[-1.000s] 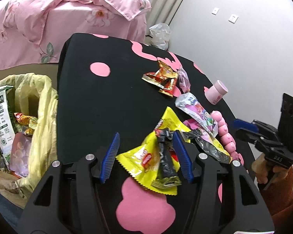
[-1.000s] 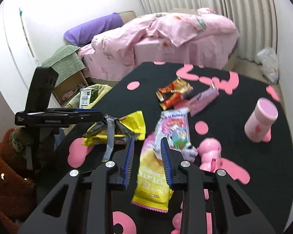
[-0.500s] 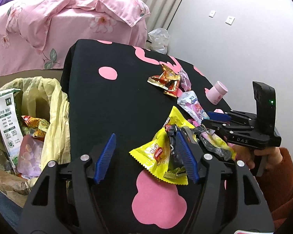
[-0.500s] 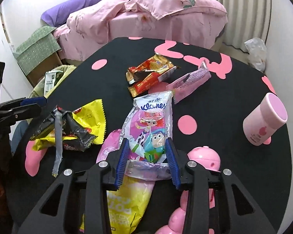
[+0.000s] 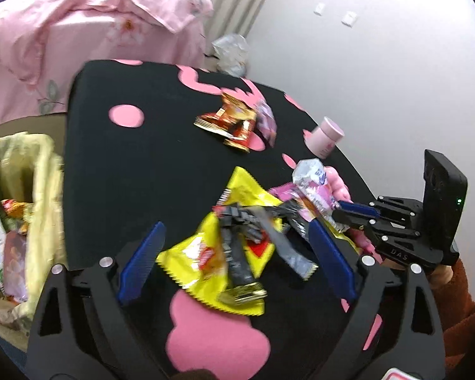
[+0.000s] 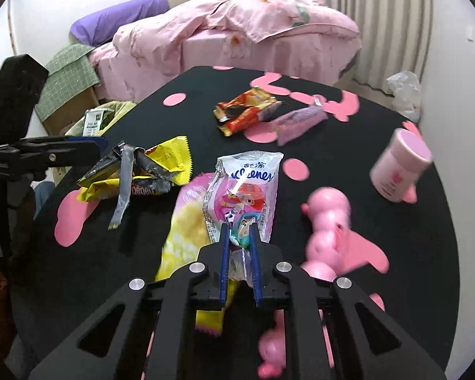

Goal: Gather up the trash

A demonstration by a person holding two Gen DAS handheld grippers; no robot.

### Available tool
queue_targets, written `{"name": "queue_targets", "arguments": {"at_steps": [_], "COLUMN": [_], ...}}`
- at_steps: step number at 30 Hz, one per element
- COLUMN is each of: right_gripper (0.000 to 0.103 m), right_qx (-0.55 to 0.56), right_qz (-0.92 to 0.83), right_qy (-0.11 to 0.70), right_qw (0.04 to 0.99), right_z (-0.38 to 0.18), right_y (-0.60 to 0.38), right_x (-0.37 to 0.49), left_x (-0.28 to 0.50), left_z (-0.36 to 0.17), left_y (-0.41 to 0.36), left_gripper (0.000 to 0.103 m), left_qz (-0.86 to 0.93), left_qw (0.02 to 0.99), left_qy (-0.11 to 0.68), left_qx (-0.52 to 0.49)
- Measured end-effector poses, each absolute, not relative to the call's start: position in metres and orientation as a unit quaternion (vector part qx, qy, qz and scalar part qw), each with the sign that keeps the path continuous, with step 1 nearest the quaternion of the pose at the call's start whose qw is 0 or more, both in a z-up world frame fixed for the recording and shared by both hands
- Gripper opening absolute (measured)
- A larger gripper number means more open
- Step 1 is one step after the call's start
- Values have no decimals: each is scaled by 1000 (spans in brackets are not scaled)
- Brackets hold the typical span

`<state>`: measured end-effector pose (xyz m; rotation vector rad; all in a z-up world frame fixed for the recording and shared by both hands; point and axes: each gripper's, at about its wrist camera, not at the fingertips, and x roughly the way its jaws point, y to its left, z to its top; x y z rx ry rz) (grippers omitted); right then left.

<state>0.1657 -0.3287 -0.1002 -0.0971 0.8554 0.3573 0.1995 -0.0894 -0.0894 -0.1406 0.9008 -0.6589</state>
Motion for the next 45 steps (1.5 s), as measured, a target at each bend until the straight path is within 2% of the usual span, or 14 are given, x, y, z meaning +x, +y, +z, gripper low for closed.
{"name": "queue_targets", "arguments": {"at_steps": [5,7,10,12,18,21,32,34,35,36,45], "right_gripper": [13,13,13,13,13,13,13,13,13,13,13], "right_qx": [-27,-10,7,9,8,6,-39,-45,-45,-45,-6], "right_qz": [141,134,127,122,117,113,106,107,107,106,101], "right_qy": [392,384,376,373,356,342,290,288,289,289,317], "right_qw": [909,914,918,920,927,933,950,950,950,950,943], "right_z": [-89,-87,-85,-84,-71,-59,-14,-12,-12,-14,-37], "right_y": [-347,-354,-361,-360,-356,-353,-322,-317,-317,-317,-337], "right_x": [145,140,135,134,122,116,92,88,87,87,90], "left_x": [199,202,208,210,191,179,148,148,150,150,181], "left_z": [-88,-89,-95,-99,-77,-61,-22,-26,-31,-35,-85], "left_y": [-104,-107,-115,-118,-116,-113,-77,-70,-68,-67,-116], "left_gripper": [86,75,53,35,17,14,9,19,38,46,46], "left_qz": [-290,-283,-271,-264,-269,-275,-287,-302,-309,-313,-282], "left_qw": [857,854,847,844,858,869,889,881,877,875,869], "left_qy": [424,435,456,466,436,412,356,360,361,363,405], "left_qx": [-40,-42,-38,-37,-31,-22,-37,-56,-67,-72,16]}}
